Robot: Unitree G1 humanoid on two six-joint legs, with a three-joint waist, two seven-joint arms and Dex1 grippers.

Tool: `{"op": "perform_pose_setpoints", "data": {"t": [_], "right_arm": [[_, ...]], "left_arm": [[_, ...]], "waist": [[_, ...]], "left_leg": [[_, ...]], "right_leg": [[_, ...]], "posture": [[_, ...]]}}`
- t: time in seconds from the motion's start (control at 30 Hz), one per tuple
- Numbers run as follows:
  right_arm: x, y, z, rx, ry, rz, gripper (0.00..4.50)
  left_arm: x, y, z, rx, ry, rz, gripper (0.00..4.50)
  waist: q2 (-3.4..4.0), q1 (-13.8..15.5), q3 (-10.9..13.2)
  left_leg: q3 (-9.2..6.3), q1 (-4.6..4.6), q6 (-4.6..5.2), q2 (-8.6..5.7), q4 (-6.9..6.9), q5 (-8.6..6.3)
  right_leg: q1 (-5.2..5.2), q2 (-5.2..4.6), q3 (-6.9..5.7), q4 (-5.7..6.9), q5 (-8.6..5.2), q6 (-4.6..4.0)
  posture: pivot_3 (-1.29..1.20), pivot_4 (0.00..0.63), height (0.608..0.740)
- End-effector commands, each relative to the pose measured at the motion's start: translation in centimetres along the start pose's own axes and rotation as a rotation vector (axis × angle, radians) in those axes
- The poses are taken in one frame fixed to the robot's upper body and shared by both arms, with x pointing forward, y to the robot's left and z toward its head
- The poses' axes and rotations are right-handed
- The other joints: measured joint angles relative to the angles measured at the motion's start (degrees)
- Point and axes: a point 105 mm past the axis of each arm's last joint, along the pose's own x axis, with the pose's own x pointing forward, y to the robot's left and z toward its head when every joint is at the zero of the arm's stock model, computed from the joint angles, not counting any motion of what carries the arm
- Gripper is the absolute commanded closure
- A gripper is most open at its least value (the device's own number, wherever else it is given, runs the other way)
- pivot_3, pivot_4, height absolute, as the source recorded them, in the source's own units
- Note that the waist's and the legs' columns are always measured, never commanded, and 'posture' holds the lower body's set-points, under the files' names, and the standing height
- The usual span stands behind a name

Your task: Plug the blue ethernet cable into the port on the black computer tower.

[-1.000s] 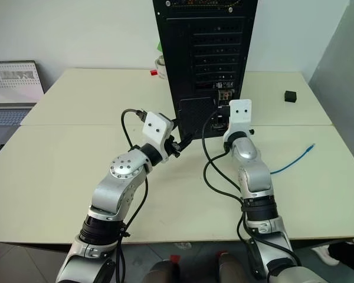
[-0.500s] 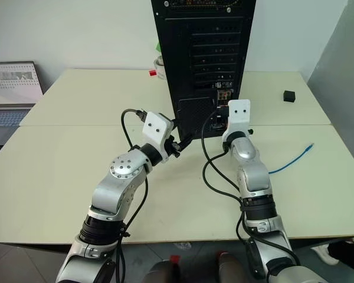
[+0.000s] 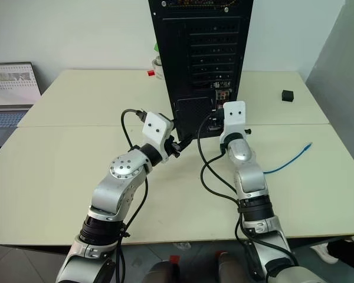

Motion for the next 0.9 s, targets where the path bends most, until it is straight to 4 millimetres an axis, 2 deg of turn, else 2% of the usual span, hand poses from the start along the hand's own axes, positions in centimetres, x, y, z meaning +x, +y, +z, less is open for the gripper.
{"op": "perform_pose_setpoints", "data": {"t": [0.03, 0.2, 0.4, 0.63, 0.9], "right_arm": [[0.0, 0.8, 1.1, -0.013, -0.054, 0.015, 4.5], [0.1, 0.9, 1.2, -0.003, -0.066, 0.002, 4.5], [-0.4, 0.9, 2.5, 0.047, -0.094, 0.007, 4.5], [-1.4, 0.5, 2.4, 0.045, -0.062, 0.016, 4.5], [-1.1, 0.2, 1.9, 0.045, -0.046, -0.002, 4.5]], "left_arm": [[-0.2, 0.0, 1.5, 0.022, -0.052, 0.003, 1.64], [-0.3, 0.0, 1.5, 0.022, -0.051, 0.006, 1.64], [-0.3, 0.1, 1.5, 0.024, -0.052, 0.009, 1.64], [-0.4, 0.1, 1.4, 0.025, -0.051, 0.01, 1.64], [-0.2, 0.1, 1.5, 0.027, -0.053, 0.007, 1.64]], "waist": [[0.0, 0.0, 0.0], [0.0, 0.0, 0.0], [0.0, 0.0, 0.0], [0.0, 0.0, 0.0], [0.0, 0.0, 0.0]], "left_leg": [[0.0, 0.0, 0.0, 0.0, 0.0, 0.0], [0.0, -0.02, 0.0, -0.01, 0.0, 0.0], [0.0, -0.02, 0.0, -0.01, -0.01, 0.0], [-0.03, -0.05, 0.0, -0.01, -0.01, 0.0], [-0.02, -0.06, 0.0, -0.02, -0.01, 0.0]], "right_leg": [[0.0, 0.0, 0.0, 0.0, 0.0, 0.0], [-0.01, -0.01, 0.01, -0.02, 0.0, 0.0], [-0.01, -0.01, 0.0, -0.02, 0.0, 0.0], [-0.04, -0.01, -0.01, -0.03, 0.0, 0.0], [-0.04, -0.01, -0.01, -0.03, 0.0, 0.0]], "posture": [[0.0, 0.15, 0.74], [0.0, 0.15, 0.74], [0.0, 0.15, 0.74], [0.0, 0.15, 0.74], [0.0, 0.15, 0.74]]}}
